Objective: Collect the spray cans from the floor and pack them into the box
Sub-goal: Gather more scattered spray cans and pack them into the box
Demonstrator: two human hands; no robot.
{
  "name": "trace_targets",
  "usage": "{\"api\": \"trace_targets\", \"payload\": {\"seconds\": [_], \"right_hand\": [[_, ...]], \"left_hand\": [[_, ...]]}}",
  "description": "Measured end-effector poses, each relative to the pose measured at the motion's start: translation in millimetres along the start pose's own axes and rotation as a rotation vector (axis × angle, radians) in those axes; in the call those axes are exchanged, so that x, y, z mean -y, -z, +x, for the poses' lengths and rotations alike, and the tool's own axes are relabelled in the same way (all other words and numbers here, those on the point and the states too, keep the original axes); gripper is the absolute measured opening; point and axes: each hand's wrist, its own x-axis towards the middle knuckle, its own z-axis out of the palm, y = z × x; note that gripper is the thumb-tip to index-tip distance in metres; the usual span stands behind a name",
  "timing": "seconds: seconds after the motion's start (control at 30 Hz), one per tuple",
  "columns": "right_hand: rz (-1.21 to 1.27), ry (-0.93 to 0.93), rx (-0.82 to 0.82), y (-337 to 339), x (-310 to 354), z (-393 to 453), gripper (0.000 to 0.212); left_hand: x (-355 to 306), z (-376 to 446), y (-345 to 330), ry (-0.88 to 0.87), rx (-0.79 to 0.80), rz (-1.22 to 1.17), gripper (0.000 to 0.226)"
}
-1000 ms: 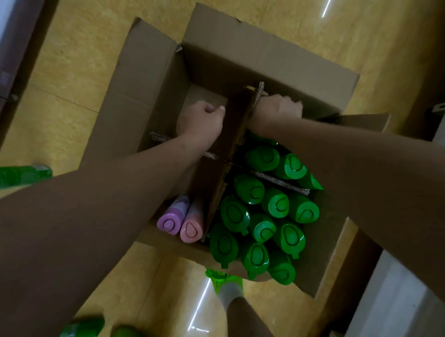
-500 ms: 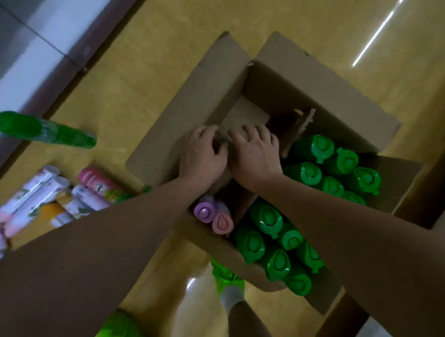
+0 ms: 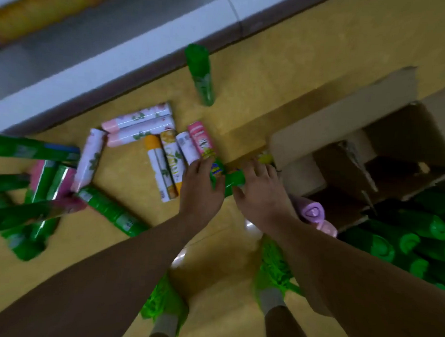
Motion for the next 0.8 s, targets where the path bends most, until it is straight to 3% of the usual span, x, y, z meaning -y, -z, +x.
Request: {"api": "trace_targets", "payload": {"seconds": [0.2,0.5,0.8], "right_hand": [[-0.055,-0.007,0.108,-44,77,-11,0.064],[-0.056,-0.150,0.180,-75,158,10,0.061],[0.137,-0.306,0.259,-134,173,55,0.060]], "left_hand": [[110,-29,49,0.267,-0.026,-0.073,0.052],[191,-19,101,0.502,0.045,-0.191,0.061],[232,14,66,0.623,0.096,-0.244,0.066]]}}
